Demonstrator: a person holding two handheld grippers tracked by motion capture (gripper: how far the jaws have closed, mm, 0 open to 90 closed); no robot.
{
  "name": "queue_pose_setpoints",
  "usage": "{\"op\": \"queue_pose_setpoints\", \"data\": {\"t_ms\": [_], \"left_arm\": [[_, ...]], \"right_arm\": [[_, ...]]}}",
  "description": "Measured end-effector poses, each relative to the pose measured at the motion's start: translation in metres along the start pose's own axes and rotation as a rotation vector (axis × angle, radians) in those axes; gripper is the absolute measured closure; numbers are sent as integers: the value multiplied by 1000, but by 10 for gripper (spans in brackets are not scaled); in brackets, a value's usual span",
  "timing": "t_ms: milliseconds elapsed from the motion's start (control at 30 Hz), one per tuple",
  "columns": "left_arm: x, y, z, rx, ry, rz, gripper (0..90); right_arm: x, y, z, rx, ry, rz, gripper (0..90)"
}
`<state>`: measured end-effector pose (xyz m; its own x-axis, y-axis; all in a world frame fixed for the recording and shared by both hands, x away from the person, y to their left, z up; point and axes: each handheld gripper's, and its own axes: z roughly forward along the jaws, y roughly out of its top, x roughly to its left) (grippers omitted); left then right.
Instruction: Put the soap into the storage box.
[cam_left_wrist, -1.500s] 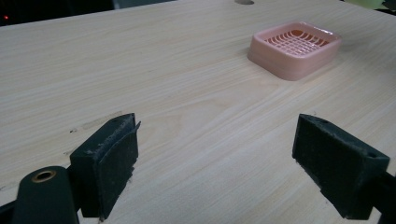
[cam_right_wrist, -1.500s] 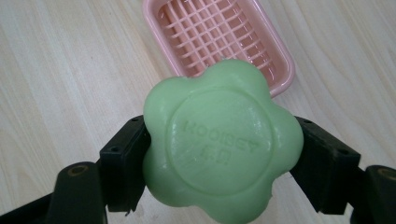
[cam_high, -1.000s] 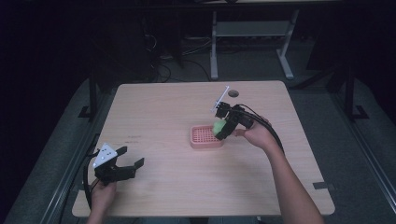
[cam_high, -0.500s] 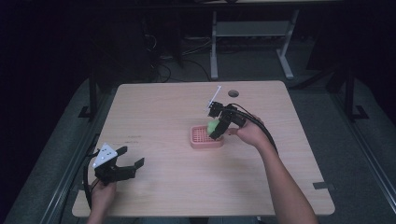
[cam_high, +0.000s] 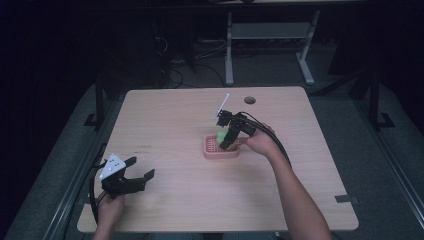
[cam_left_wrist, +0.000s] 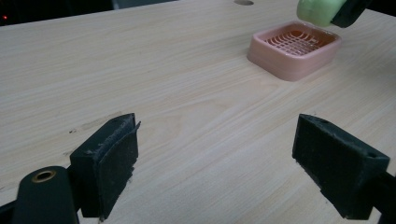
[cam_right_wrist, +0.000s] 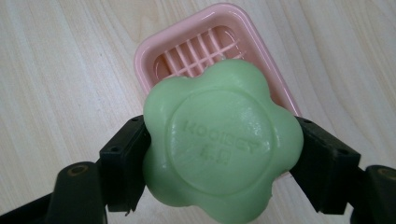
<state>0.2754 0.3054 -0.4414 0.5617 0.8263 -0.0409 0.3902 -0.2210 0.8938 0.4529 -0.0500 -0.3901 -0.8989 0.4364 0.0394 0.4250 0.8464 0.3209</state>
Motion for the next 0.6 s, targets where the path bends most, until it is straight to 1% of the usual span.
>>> {"op": "queue_pose_setpoints", "data": {"t_ms": [400,600], "left_arm": [[0,0,0,-6,0,-6,141],[0,0,0,-5,0,-7,141]], "right_arm": [[-3,8,15,21,8,13,264],[-5,9,22,45,8,23,264]]}}
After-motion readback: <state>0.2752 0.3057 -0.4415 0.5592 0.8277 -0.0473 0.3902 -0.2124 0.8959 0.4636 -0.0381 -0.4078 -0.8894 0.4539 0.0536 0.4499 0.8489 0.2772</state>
